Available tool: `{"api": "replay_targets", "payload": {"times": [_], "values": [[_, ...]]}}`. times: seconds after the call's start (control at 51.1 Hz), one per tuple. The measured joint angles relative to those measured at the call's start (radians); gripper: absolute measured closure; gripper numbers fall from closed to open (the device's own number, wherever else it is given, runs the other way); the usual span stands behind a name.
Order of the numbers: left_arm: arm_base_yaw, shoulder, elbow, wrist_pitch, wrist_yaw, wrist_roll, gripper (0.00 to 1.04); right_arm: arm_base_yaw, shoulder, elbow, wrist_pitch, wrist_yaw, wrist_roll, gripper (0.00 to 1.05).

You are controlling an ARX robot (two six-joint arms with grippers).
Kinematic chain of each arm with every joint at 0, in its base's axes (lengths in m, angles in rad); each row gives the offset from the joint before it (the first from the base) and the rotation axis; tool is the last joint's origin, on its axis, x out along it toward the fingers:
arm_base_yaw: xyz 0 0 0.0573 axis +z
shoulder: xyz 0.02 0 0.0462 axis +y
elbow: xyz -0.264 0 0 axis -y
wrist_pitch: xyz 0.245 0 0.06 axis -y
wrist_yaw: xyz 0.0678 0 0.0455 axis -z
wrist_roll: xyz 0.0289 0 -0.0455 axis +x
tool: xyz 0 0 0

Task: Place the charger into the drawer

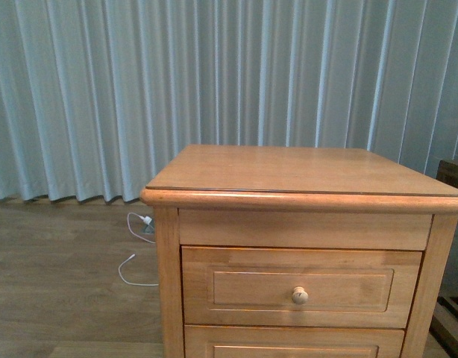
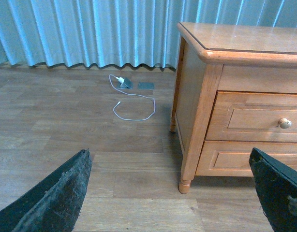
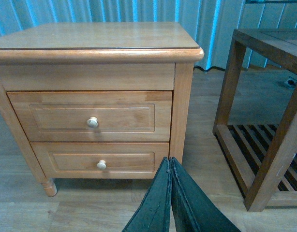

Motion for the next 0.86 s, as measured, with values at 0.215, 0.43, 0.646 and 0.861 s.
{"api": "replay_targets", "payload": {"times": [0.215, 0.43, 0.646, 0.861], "values": [[0.000, 0.000, 0.000, 0.000, 0.000, 0.000, 0.06, 0.000, -0.070, 0.000, -0.042, 0.000, 0.000, 1.03], [0.000, 0.000, 0.000, 0.000, 0.000, 0.000, 0.06, 0.000, -0.072, 0.000, -0.043, 0.000, -0.001, 1.03], [0.000, 0.000, 0.000, 0.000, 0.000, 0.000, 0.06, 0.000, -0.072, 0.000, -0.043, 0.000, -0.002, 0.66], [0.000, 0.000, 0.000, 0.000, 0.000, 0.000, 0.06, 0.000, -0.072, 0.000, -0.043, 0.000, -0.002, 0.28]]}}
